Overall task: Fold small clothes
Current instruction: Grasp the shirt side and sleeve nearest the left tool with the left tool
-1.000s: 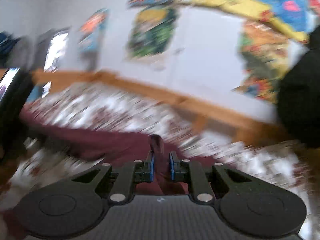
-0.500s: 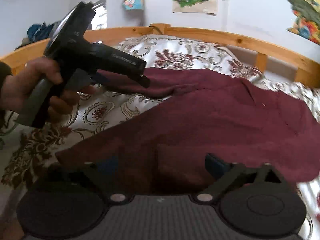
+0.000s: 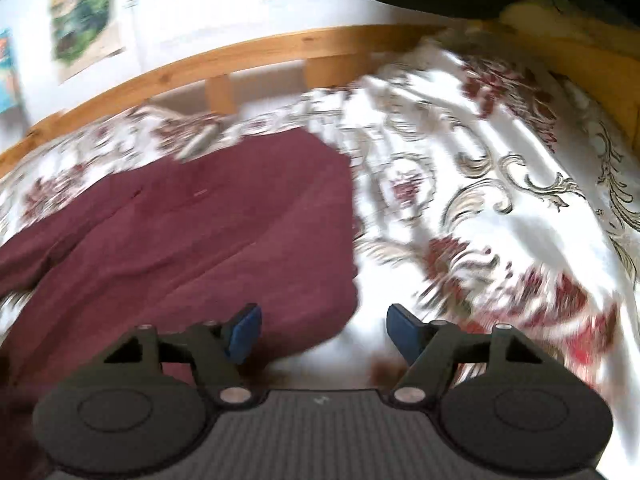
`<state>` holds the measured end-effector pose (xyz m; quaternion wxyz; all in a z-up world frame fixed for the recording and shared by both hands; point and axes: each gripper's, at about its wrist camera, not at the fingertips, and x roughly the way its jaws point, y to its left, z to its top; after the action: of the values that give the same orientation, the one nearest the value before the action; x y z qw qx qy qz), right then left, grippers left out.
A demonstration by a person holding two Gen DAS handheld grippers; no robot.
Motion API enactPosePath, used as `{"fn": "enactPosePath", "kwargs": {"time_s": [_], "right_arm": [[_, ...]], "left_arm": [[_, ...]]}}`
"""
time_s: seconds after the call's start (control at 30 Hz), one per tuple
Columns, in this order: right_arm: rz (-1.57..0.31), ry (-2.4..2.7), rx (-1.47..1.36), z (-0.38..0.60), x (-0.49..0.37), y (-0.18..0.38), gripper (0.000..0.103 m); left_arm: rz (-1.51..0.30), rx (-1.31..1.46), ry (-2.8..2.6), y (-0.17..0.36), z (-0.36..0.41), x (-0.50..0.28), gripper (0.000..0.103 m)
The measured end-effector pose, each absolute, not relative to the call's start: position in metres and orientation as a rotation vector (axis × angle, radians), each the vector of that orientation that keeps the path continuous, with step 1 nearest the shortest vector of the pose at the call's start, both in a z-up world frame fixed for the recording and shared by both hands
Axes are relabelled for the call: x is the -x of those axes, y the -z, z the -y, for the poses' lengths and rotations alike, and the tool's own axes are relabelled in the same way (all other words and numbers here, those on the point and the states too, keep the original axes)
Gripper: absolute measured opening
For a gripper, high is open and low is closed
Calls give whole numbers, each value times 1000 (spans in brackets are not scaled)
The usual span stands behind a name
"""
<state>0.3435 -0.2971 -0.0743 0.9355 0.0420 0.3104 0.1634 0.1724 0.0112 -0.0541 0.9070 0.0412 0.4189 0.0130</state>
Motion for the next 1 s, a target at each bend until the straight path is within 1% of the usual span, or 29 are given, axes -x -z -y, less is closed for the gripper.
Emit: {"fn": "enactPosePath", "kwargs": {"time_s": [0.03,0.07,0.1,0.13,0.17,0.23,0.33,0.47,0.5,0.57,0.6,0.63,0.67,0.7,0.73,0.77,0.83,0.93,1.0], "right_arm": [[-643,-349,-98,298,-351,78,73],[-652,-367,-112,301,-359,82,69],[-668,-387,-126,303,-365,84,47],[-683,-397,-128,304,-368,86,21],[-689,-401,-122,301,-373,86,21],[-653,-396,-103,304,-366,79,14],[-610,-365,-136,316,-361,71,14],[-677,-333,-119,313,-368,87,14],[-671,-331,-123,313,-366,87,16],[-658,-321,-139,315,-359,80,23],[-646,-309,-133,314,-355,75,30],[-634,-306,-123,314,-351,70,39],[-621,-308,-113,315,-342,64,44],[-606,-307,-107,315,-333,60,56],[-591,-310,-104,315,-324,56,65],[-576,-326,-106,315,-313,52,69],[-559,-353,-115,313,-291,48,86],[-535,-383,-124,301,-254,45,100],[-557,-408,-145,290,-238,43,103]], "left_arm": [[-862,-94,-27,55,-10,-172,102],[-860,-91,-28,56,-10,-171,102],[-861,-84,-29,56,-9,-171,102],[-863,-76,-28,56,-10,-171,102],[-863,-69,-28,56,-10,-172,102],[-863,-67,-24,55,-7,-174,102],[-857,-87,1,54,-1,-177,102],[-859,-100,-12,58,4,-178,102],[-858,-87,-11,57,3,-177,102],[-852,-55,-3,52,-5,-175,102],[-843,-32,-8,48,-11,-172,102],[-829,-2,-24,42,-18,-166,102],[-819,21,-42,36,-26,-160,102],[-808,40,-61,29,-36,-153,102],[-791,42,-76,21,-43,-146,102],[-770,29,-100,14,-53,-139,102],[-730,-26,-197,-3,-74,-124,102],[-677,-39,-399,-20,-110,-100,102],[-648,26,-537,-25,-138,-81,102]]}}
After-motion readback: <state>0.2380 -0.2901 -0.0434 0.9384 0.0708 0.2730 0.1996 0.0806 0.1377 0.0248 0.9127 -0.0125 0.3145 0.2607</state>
